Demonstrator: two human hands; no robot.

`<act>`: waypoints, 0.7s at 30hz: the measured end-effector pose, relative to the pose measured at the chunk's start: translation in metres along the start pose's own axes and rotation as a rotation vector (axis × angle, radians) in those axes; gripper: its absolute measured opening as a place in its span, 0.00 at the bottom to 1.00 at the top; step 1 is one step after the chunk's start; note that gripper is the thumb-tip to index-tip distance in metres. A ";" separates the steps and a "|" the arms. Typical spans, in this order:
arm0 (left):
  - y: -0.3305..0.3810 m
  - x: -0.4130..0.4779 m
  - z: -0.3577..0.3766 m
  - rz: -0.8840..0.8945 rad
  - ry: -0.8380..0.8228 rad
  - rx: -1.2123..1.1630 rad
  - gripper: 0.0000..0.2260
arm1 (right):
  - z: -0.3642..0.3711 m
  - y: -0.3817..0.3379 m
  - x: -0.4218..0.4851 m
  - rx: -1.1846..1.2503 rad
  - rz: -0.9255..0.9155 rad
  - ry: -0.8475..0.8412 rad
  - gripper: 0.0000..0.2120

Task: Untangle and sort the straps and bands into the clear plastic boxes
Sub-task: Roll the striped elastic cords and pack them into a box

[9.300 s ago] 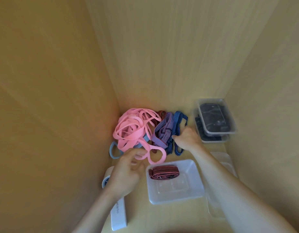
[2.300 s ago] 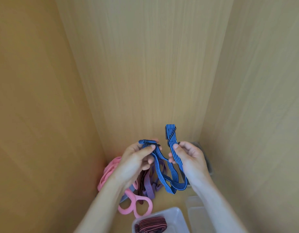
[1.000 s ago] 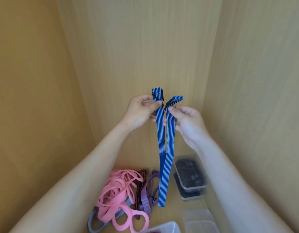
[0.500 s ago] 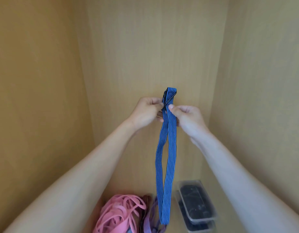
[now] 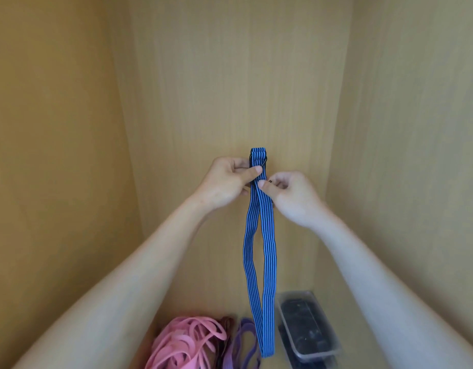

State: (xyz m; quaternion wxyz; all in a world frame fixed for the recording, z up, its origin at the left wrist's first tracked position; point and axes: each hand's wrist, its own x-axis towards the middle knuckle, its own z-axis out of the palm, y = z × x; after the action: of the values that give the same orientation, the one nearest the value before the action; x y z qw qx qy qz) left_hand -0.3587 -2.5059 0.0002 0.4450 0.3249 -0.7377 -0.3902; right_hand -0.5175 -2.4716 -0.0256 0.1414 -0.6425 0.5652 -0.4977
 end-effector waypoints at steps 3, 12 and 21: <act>0.002 -0.001 -0.001 -0.007 0.017 -0.078 0.12 | 0.000 0.003 -0.001 -0.031 -0.058 0.016 0.15; 0.010 -0.005 0.003 -0.031 -0.003 -0.242 0.12 | -0.002 0.001 -0.006 0.170 -0.043 -0.011 0.15; 0.014 -0.017 0.014 -0.011 -0.179 -0.210 0.08 | -0.039 -0.019 0.003 0.196 -0.088 0.002 0.05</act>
State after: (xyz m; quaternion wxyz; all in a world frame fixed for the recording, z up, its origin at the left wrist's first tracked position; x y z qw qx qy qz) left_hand -0.3662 -2.4807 0.0014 0.4069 0.2443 -0.7277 -0.4952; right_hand -0.5378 -2.4533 0.0087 0.1812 -0.6493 0.4851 -0.5570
